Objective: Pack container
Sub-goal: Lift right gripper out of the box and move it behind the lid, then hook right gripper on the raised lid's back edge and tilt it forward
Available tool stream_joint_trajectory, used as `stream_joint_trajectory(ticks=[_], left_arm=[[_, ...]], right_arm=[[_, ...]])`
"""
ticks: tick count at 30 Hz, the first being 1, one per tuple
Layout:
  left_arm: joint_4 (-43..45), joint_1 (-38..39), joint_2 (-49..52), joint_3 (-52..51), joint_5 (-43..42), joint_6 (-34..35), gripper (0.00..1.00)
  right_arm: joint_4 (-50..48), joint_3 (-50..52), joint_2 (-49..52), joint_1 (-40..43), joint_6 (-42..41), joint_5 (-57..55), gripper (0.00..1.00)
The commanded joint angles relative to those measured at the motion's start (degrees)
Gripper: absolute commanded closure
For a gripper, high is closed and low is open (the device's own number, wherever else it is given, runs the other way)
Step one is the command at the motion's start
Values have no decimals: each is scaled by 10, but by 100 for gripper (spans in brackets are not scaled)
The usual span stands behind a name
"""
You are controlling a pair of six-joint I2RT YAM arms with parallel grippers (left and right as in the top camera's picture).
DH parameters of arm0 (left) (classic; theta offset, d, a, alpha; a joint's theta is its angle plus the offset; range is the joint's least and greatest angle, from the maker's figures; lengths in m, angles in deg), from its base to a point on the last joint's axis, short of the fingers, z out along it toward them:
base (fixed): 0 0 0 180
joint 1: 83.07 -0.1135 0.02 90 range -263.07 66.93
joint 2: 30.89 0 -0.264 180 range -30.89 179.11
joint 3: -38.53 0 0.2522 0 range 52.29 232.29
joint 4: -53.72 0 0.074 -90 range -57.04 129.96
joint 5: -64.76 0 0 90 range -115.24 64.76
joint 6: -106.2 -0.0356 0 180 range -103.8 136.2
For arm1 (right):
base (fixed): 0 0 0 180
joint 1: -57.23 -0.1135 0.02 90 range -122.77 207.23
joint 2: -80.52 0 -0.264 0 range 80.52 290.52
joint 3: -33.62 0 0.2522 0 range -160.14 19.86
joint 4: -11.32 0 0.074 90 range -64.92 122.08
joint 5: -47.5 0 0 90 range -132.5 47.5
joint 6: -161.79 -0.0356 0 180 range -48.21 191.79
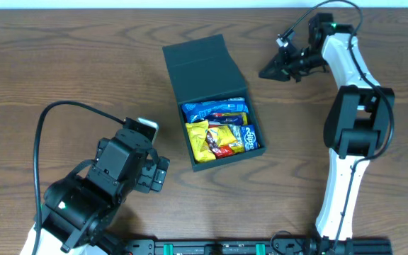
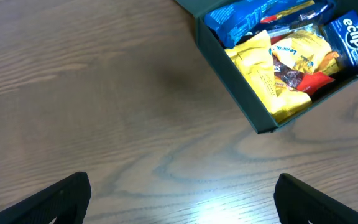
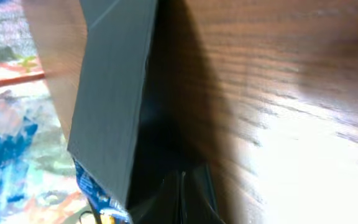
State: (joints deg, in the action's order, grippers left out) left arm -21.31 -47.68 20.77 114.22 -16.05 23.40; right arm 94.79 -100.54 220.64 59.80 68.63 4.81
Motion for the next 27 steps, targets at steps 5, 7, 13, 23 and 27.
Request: stream_joint_trajectory(ticks=[5, 7, 13, 23, 27], left_arm=[[0, -2, 1, 1, 2, -8, 5], [0, -2, 1, 1, 2, -8, 5], [0, -2, 1, 1, 2, -8, 5], [0, -2, 1, 1, 2, -8, 5], [0, -2, 1, 1, 2, -8, 5]], right_arm=[[35, -49, -3, -4, 11, -36, 98], [33, -48, -1, -3, 20, -36, 98], [19, -48, 25, -3, 31, -36, 98], [-30, -48, 84, -29, 99, 49, 98], [-70, -48, 91, -45, 99, 107, 98]])
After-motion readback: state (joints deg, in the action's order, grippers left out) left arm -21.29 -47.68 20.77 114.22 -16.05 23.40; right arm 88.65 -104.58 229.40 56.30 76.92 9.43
